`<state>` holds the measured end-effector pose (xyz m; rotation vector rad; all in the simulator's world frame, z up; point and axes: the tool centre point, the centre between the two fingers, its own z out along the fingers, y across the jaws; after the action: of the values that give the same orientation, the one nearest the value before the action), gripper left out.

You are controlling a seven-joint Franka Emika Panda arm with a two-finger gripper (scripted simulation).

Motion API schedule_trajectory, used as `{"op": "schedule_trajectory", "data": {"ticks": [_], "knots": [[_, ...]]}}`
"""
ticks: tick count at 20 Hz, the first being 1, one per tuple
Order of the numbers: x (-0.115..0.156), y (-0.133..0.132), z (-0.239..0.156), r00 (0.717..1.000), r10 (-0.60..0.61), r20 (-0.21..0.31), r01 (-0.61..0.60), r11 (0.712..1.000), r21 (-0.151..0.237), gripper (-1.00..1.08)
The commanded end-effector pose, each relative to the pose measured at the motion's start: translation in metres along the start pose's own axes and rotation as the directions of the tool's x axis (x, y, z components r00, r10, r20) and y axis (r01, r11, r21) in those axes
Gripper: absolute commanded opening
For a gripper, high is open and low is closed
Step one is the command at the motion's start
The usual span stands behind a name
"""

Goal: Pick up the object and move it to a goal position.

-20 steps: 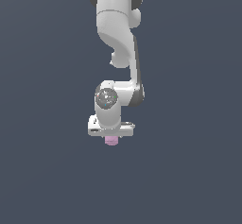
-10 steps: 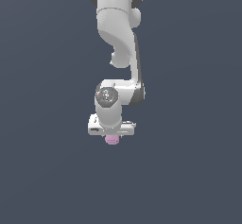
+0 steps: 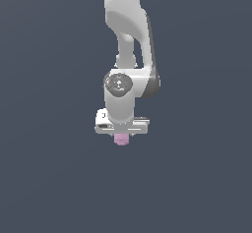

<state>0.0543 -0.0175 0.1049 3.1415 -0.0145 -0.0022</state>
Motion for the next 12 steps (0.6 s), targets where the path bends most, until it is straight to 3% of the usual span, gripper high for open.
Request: {"op": "schedule_trajectory", "data": {"ticks": [1, 12], "knots": [[-0.001, -0.010, -0.025, 1.000, -0.001, -0.001, 0.001, 1.000, 0.000, -1.00], [-0.002, -0.048, -0.116, 1.000, -0.001, -0.001, 0.001, 1.000, -0.001, -1.00]]}}
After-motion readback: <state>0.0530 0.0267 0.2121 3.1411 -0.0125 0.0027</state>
